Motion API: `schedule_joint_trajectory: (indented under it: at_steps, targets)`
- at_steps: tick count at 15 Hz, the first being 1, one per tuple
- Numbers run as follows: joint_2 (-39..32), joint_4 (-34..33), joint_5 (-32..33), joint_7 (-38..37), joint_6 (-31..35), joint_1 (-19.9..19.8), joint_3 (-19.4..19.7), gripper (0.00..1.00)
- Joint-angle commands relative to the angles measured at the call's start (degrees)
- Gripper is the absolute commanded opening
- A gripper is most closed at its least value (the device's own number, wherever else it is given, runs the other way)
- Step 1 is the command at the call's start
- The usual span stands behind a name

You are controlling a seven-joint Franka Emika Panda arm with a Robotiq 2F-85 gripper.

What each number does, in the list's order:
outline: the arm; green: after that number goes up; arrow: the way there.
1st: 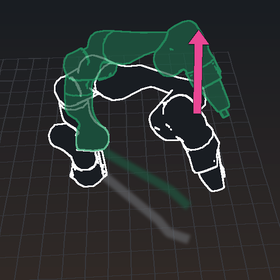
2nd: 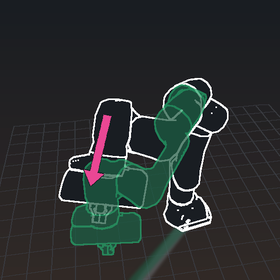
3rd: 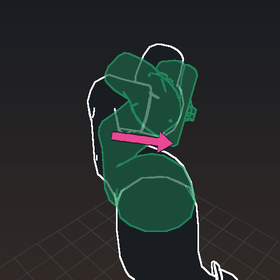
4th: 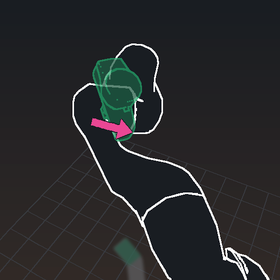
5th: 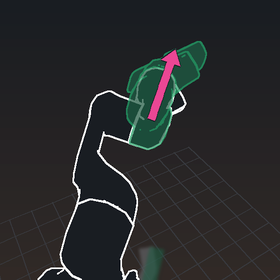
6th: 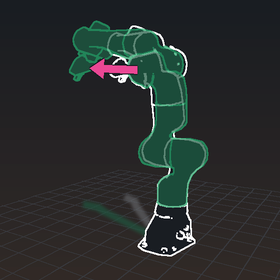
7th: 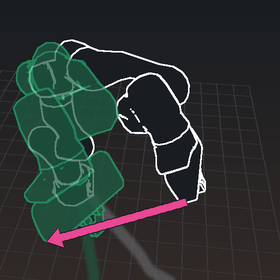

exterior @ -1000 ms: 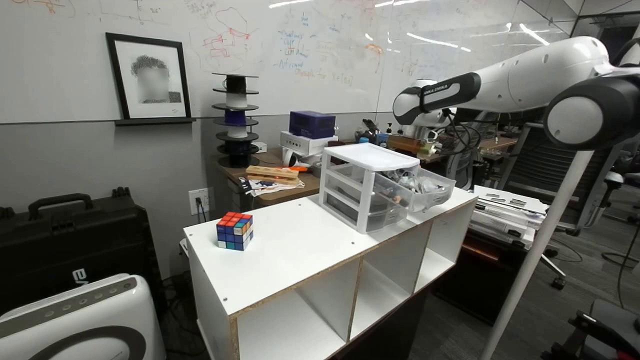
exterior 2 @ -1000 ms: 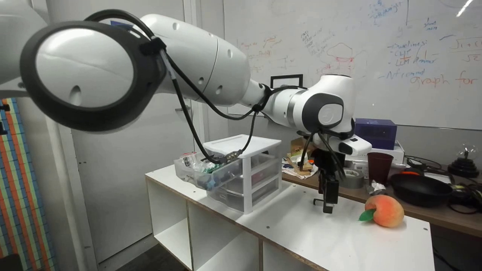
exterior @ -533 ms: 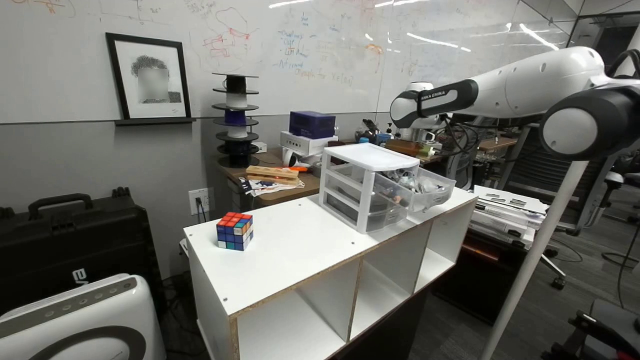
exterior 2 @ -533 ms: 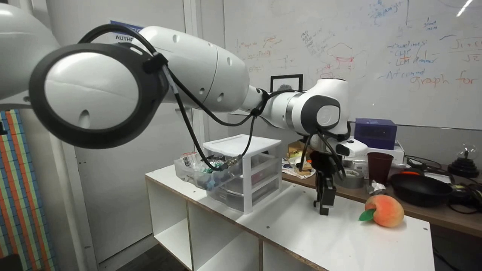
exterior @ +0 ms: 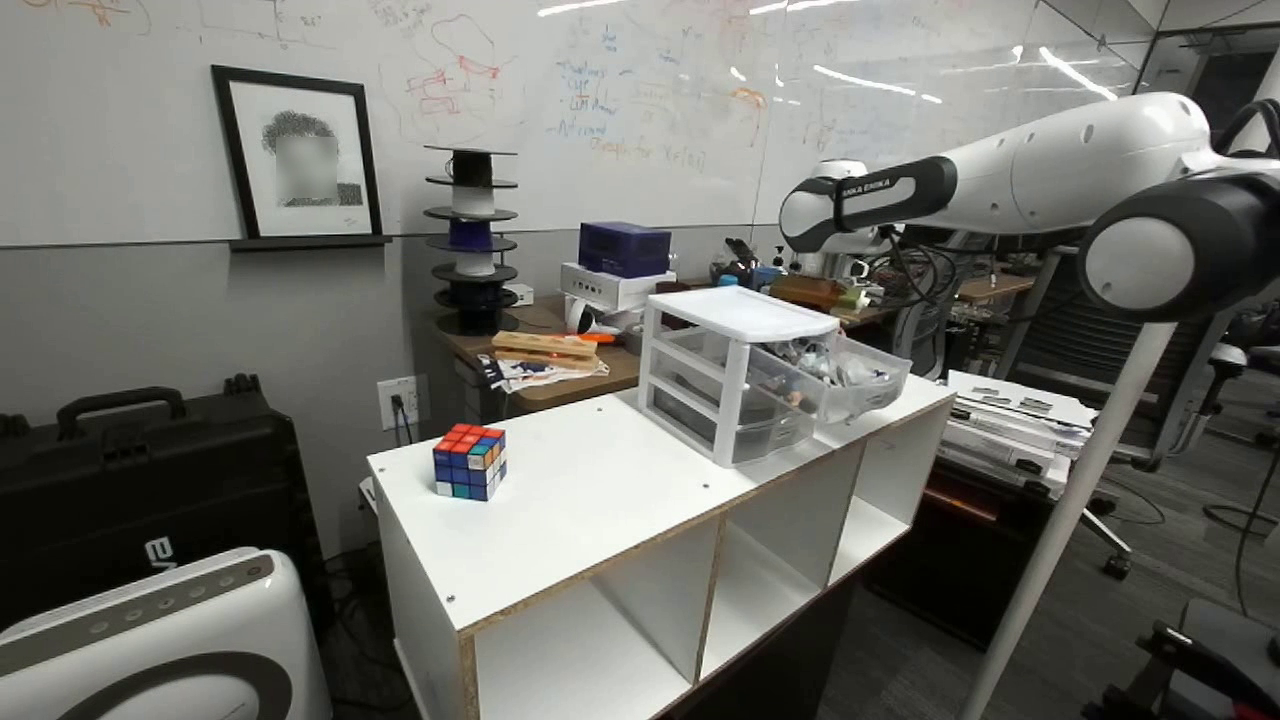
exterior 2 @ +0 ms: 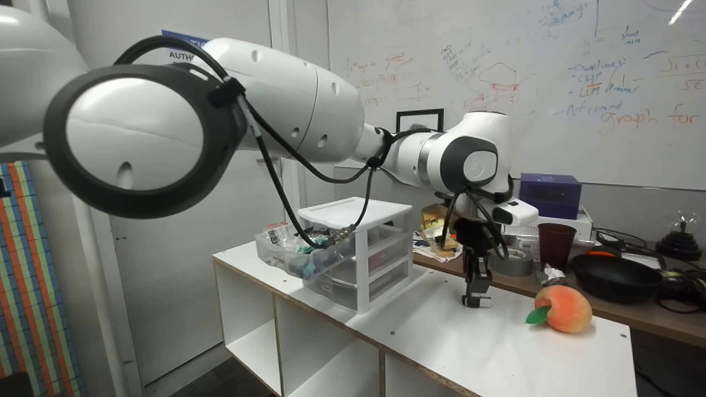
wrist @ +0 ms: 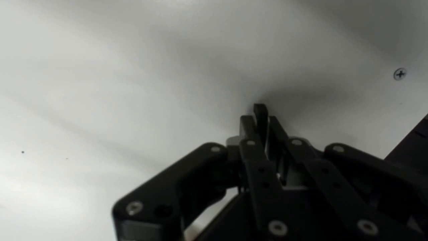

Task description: Put the two objects on the table in to the drawer.

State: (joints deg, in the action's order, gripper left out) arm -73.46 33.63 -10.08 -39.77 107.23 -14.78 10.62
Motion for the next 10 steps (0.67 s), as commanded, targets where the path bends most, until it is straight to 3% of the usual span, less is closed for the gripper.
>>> schedule_joint_trajectory:
  at_steps: [1, 10]
  targets:
    - [0.8, -0.8, 0.8, 2.1, -0.3, 0.0, 0.5, 0.03]
    - [12.4, 5.4, 0.8, 7.4, -5.5, 0.9, 1.1, 0.03]
